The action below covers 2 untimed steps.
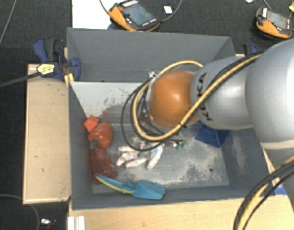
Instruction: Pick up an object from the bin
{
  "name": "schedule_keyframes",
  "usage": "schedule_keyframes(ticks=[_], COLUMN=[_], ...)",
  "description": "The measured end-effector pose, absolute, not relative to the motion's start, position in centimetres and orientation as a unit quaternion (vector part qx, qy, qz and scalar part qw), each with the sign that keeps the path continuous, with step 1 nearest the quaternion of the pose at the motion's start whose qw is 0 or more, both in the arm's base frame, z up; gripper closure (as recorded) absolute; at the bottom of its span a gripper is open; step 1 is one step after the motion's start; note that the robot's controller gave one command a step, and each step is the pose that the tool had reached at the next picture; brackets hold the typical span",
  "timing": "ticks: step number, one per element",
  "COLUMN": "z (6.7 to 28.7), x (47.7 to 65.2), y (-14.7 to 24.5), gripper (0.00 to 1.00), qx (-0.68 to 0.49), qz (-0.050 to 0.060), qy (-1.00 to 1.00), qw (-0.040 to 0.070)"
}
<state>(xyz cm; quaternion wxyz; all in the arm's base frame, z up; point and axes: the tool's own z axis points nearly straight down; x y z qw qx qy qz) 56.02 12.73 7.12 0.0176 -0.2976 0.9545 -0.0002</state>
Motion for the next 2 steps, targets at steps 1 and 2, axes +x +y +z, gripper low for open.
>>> schedule_keyframes(ticks=[1,2], z=[7.12,7.12], x=[56.02,56.02], y=[12.73,12.73], gripper=[1.00,1.00], qx=[-0.296,-0.294], qz=[0.000,0.000], qy=[0.955,0.956], qw=[0.017,0.017])
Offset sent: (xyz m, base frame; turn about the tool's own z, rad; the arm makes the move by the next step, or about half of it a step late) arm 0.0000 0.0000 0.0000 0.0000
